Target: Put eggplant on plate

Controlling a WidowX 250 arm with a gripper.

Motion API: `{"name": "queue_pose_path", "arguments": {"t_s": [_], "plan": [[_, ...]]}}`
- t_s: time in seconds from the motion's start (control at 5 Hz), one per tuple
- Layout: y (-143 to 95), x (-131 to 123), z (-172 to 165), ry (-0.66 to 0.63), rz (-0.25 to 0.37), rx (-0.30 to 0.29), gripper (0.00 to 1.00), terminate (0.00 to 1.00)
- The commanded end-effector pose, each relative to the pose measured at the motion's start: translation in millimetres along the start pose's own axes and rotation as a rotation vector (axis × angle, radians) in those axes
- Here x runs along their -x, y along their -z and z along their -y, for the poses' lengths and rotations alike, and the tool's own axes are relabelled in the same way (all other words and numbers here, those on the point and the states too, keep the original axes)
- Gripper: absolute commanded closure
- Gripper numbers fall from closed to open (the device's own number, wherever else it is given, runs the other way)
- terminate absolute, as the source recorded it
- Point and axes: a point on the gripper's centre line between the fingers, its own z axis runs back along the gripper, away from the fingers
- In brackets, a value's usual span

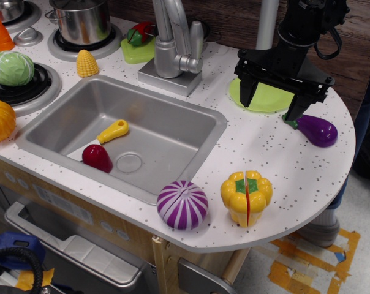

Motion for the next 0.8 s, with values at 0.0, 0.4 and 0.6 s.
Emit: {"name": "queue_pose_path", "arguments": {"t_s": [0.0,0.4,0.6], "plan": [[0,0,0,0.000,0.000,0.000,0.00,0.00],[-11,-17,8,-0.262,-0.008,0.019,0.00,0.00],[-11,-31,18,-0.432,0.021,0.072,0.00,0.00]]}}
